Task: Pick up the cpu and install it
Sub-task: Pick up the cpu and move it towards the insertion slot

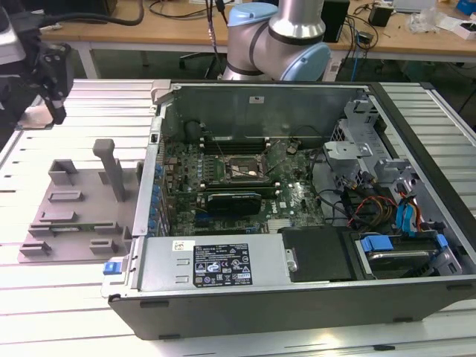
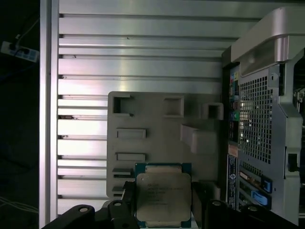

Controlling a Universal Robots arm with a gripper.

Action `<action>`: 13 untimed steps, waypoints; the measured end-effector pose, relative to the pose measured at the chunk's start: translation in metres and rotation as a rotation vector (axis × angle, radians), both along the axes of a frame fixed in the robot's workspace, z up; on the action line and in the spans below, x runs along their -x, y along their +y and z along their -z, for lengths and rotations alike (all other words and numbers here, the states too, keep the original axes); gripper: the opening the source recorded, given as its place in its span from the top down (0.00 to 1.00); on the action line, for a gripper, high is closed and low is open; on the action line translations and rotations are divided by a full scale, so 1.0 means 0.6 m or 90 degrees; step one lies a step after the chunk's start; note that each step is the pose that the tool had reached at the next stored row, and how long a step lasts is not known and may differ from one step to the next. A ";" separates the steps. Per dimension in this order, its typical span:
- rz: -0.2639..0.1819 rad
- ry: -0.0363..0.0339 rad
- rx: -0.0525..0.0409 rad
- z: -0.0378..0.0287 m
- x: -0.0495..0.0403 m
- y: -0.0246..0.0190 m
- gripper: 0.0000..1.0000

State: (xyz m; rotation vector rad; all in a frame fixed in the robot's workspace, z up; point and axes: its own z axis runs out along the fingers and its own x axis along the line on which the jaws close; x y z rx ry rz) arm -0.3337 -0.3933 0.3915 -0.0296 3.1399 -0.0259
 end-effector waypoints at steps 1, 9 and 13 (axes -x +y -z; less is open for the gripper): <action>0.000 -0.0001 -0.0001 0.000 -0.005 0.0000 0.45; 0.000 0.0001 0.0000 0.000 -0.034 0.0000 0.45; 0.000 0.0001 0.0003 0.000 -0.047 -0.0001 0.45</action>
